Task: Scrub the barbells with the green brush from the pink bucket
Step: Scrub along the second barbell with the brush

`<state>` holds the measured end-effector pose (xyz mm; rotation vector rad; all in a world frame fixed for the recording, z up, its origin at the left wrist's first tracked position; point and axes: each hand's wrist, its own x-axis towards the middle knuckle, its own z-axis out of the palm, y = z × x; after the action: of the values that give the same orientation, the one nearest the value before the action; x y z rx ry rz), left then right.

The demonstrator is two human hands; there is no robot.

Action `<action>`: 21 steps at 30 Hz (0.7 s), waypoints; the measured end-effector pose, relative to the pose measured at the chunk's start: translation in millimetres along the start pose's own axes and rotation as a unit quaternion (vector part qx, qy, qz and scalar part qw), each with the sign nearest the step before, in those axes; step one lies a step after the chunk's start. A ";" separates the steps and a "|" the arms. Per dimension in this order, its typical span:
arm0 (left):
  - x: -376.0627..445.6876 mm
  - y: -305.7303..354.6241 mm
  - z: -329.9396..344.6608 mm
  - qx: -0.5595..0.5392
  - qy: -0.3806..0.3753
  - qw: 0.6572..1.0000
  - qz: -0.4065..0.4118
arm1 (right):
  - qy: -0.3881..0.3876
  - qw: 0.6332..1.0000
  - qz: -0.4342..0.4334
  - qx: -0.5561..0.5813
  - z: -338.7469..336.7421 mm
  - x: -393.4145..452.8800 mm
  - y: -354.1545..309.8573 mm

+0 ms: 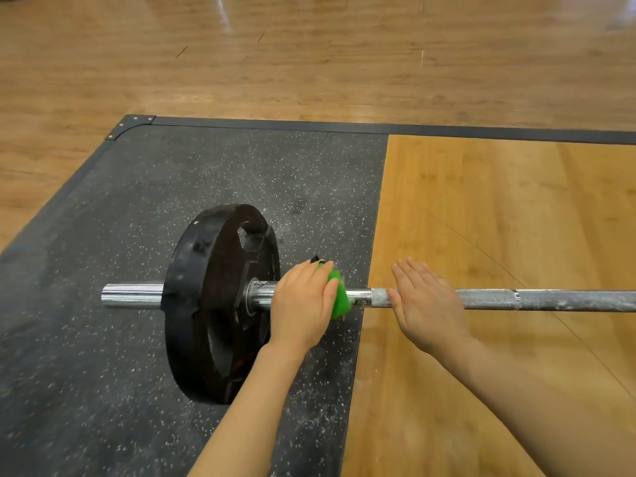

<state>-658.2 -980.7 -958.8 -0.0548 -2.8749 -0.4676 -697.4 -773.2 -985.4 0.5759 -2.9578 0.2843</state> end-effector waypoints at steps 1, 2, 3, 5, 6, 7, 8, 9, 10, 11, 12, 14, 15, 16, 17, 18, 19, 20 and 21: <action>-3.4 -8.7 -2.3 0.016 0.009 1.000 -0.010 | 0.001 1.000 0.001 -0.001 0.1 0.3 0.2; -7.0 -17.4 -4.9 0.033 0.017 0.999 -0.022 | 0.002 1.000 0.001 -0.001 0.1 0.6 0.2; -10.5 -25.1 -7.4 0.049 0.023 0.998 -0.033 | 0.002 1.000 0.003 0.000 0.2 0.5 0.2; -15.3 -33.9 -9.2 0.070 0.036 0.996 -0.051 | 0.003 1.000 0.003 0.003 0.7 0.6 -0.1; -15.8 -33.8 -8.7 0.073 0.044 0.994 -0.061 | 0.005 1.000 0.002 0.005 1.1 0.7 -0.2; -14.6 -31.2 -7.3 0.068 0.054 0.993 -0.074 | 0.008 1.000 0.000 0.006 1.2 0.9 -0.3; -12.3 -27.6 -5.1 0.057 0.063 0.993 -0.083 | 0.009 1.000 0.000 0.006 1.2 1.2 -0.4; -9.9 -23.4 -2.5 0.045 0.065 0.993 -0.084 | 0.010 1.000 -0.001 0.005 1.3 1.4 -0.3; -8.1 -19.3 -0.2 0.037 0.059 0.995 -0.072 | 0.010 1.000 -0.002 0.004 1.6 1.4 0.1; -7.3 -16.2 1.8 0.036 0.049 0.997 -0.050 | 0.009 1.000 -0.003 0.002 2.1 1.3 0.7; -7.4 -15.0 3.5 0.039 0.039 0.998 -0.028 | 0.008 1.000 -0.003 0.001 2.3 1.3 1.2; -7.6 -17.6 1.9 0.056 0.019 0.998 -0.008 | 0.002 1.000 0.000 -0.002 2.0 1.5 1.6; -8.2 -20.5 -0.1 0.069 0.012 0.997 -0.016 | 0.000 1.000 0.001 -0.003 1.4 1.7 1.9; -9.4 -23.6 -2.8 0.081 0.011 0.996 -0.035 | -0.004 1.000 0.001 -0.003 0.7 1.7 1.9; -10.5 -26.3 -5.2 0.089 0.011 0.994 -0.059 | -0.007 1.000 0.001 -0.004 -0.3 1.6 1.4; -11.5 -27.5 -7.7 0.095 0.010 0.992 -0.080 | -0.010 1.000 0.002 -0.005 -1.4 1.6 0.8; -11.6 -26.9 -9.6 0.101 0.006 0.990 -0.096 | -0.014 1.000 0.004 -0.006 -2.1 1.4 0.4; -10.6 -25.1 -10.0 0.108 0.003 0.988 -0.106 | -0.017 1.000 0.005 -0.005 -2.5 1.0 0.1; -7.1 -22.9 -10.1 0.112 0.001 0.987 -0.115 | -0.020 1.000 0.006 -0.005 -2.7 0.9 0.0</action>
<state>-650.7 -1005.6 -958.2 0.3168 -2.9245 -0.1791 -698.0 -773.0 -982.6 0.5698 -3.0003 0.2626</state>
